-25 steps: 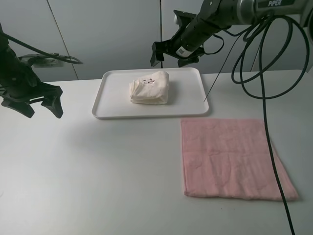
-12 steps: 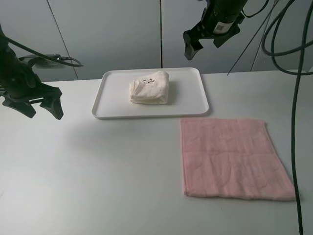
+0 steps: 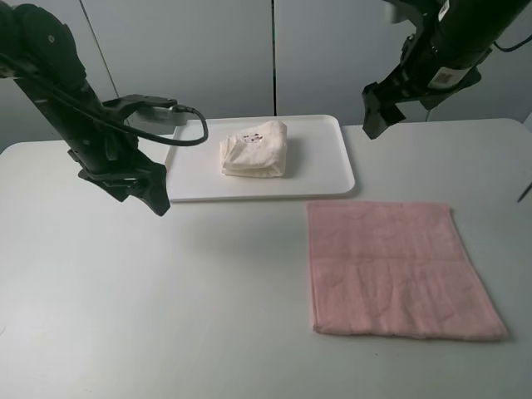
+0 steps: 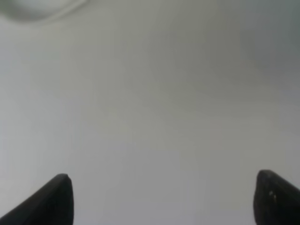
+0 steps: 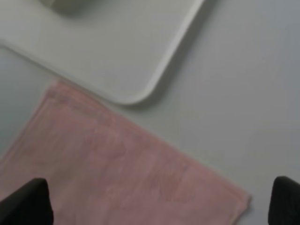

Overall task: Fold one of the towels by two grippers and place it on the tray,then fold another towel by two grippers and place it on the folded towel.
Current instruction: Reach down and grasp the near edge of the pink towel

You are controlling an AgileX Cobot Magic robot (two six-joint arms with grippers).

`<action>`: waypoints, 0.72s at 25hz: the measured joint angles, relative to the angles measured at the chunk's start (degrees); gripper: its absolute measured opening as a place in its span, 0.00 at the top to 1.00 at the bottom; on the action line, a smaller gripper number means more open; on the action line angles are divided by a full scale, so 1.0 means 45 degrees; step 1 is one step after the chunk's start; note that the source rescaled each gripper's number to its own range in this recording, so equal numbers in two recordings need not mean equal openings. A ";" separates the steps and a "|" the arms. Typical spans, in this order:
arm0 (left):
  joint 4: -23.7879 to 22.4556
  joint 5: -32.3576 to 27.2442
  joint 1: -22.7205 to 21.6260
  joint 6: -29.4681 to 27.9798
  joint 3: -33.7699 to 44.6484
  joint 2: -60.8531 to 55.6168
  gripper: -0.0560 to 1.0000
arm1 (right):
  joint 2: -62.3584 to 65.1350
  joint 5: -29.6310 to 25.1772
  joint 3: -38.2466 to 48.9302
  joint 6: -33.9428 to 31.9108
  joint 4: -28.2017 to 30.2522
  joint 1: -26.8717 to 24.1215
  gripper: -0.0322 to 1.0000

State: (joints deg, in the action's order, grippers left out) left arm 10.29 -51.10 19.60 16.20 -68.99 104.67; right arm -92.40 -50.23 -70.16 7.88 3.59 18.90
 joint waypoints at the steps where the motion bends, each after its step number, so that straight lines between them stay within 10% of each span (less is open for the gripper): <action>1: 0.0000 0.0158 0.0382 0.0012 0.0000 0.0000 0.00 | 0.0523 -0.0055 0.0534 0.0000 0.0049 0.0000 0.00; 11: -0.1091 0.1029 0.3864 0.0711 -0.0027 0.0081 0.00 | 0.5120 -0.0946 0.5284 0.0583 0.0647 0.0000 0.00; 18: -0.1477 0.1334 0.5216 0.1398 -0.0027 0.0463 0.00 | 0.6305 -0.1902 0.7200 0.3920 0.0679 0.0000 0.00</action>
State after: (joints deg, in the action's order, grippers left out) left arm 3.64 -45.09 43.07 22.49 -69.11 106.75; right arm -64.03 -58.79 -37.76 25.52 6.64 18.90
